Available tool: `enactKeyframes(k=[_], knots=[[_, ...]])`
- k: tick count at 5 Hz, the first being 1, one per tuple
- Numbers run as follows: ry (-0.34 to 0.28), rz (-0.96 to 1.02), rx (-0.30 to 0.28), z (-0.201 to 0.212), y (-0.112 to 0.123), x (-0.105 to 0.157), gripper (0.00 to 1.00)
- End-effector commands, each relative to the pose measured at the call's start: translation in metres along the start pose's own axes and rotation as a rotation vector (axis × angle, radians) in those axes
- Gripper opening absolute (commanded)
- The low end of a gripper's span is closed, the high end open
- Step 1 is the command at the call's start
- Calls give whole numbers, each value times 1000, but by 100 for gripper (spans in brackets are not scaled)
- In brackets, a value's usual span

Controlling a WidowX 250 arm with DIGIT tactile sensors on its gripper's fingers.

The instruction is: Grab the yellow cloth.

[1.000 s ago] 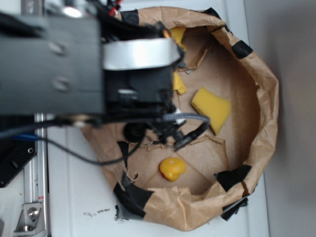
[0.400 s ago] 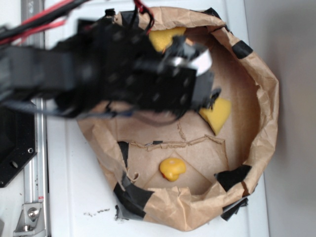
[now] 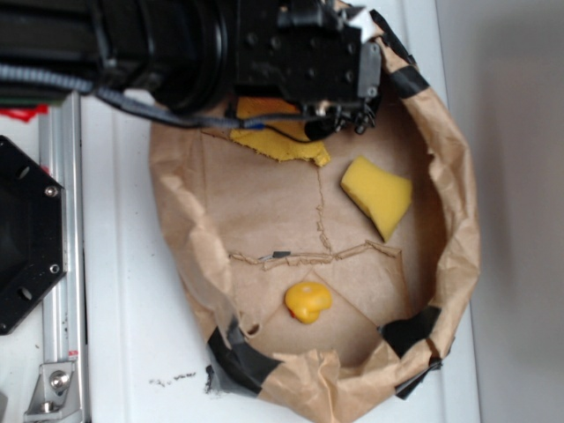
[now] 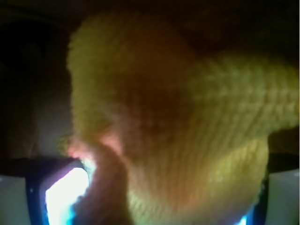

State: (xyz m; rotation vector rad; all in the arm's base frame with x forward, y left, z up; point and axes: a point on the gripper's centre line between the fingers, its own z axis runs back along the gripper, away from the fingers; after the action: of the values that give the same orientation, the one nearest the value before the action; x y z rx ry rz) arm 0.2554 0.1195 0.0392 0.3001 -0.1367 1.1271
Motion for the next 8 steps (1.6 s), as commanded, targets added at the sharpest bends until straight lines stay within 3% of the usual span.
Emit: enactKeyframes(k=[1, 2, 3, 4, 5, 6, 7, 8], knots=[[-23, -6, 1, 8, 36, 14, 96], [-17, 5, 22, 2, 41, 13, 0], [13, 0, 40, -8, 43, 20, 0], [17, -133, -46, 4, 35, 20, 0], [-28, -346, -169, 40, 24, 12, 0], [-40, -560, -358, 98, 21, -6, 0], [11, -793, -470, 154, 29, -18, 0], [23, -882, -435, 157, 15, -26, 0]])
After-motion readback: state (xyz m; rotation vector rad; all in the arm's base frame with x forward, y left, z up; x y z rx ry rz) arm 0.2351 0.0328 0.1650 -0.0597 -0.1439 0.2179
